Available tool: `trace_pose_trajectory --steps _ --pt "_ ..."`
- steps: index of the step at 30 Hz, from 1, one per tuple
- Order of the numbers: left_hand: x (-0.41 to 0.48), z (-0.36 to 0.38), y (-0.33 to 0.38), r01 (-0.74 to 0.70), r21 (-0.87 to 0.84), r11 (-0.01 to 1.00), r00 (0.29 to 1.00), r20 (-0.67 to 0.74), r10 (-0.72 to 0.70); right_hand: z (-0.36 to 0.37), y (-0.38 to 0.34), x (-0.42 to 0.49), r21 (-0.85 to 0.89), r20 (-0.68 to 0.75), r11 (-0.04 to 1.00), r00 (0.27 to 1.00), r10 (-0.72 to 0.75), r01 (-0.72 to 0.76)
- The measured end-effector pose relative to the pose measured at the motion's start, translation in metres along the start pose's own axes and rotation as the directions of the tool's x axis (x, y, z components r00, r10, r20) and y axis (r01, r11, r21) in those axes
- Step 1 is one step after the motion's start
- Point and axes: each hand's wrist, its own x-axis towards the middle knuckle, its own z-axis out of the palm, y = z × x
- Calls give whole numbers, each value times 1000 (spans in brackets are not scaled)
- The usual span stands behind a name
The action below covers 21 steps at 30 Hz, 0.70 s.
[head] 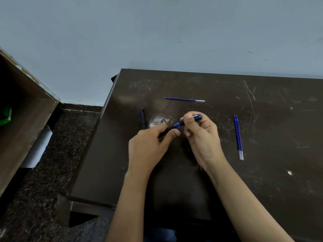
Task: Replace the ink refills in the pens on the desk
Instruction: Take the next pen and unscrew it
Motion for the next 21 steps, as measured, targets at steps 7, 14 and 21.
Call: trace_pose_trajectory --steps 7,14,21 --pt "4 1 -7 22 -181 983 994 -100 -41 -15 -9 0 -645 -9 747 976 -219 161" --pt "6 8 -6 -72 -259 963 984 -177 26 -15 10 -5 -916 347 218 938 9 336" --pt "6 10 -2 -52 -302 952 998 -52 38 -11 -1 -3 -824 112 548 990 -90 143"
